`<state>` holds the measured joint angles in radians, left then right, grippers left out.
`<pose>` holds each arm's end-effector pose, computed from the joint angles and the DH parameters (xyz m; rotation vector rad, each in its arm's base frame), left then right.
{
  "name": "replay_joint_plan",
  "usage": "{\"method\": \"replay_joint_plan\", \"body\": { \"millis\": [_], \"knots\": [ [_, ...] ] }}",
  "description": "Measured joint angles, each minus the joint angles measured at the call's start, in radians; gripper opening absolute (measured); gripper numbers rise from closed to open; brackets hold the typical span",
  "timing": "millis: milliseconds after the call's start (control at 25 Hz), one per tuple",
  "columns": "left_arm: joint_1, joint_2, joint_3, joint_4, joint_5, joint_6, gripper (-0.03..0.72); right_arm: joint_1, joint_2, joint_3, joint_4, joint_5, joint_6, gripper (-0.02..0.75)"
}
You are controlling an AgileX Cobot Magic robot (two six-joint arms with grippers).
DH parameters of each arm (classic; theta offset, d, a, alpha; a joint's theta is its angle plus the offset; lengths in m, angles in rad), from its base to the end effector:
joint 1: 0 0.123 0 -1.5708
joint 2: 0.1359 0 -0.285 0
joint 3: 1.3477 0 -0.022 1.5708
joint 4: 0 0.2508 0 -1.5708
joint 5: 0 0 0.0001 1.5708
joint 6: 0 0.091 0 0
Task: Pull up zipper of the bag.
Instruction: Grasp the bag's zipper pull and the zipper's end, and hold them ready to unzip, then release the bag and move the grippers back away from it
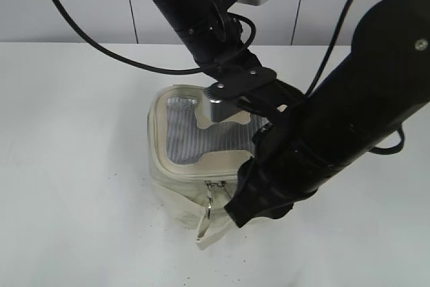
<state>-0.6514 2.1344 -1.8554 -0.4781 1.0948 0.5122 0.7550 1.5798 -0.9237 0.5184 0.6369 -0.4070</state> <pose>0.3441 -0.3091 0.2364 1.3536 2.4702 -0.6794 0.2005 0.2255 0.2094 -1.0845 2.5726 0.6206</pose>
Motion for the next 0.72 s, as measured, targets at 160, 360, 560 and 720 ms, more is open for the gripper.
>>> {"method": "replay_joint_plan", "body": {
  "millis": [160,360,560,720],
  "knots": [
    [0.000,-0.007,0.003,0.004,0.000,0.000,0.060,-0.020,-0.029,0.000,-0.212,0.041,0.236,0.290],
    [0.000,-0.055,0.006,0.093,0.033,-0.004,0.235,-0.079,-0.072,0.000,-0.288,0.087,0.315,0.591],
    [0.001,-0.133,0.006,0.264,0.113,-0.085,0.300,-0.233,-0.122,-0.001,-0.312,0.132,0.325,0.605],
    [0.005,-0.212,0.006,0.430,0.120,-0.232,0.304,-0.370,-0.177,-0.001,-0.330,0.201,0.326,0.575]
  ]
}}
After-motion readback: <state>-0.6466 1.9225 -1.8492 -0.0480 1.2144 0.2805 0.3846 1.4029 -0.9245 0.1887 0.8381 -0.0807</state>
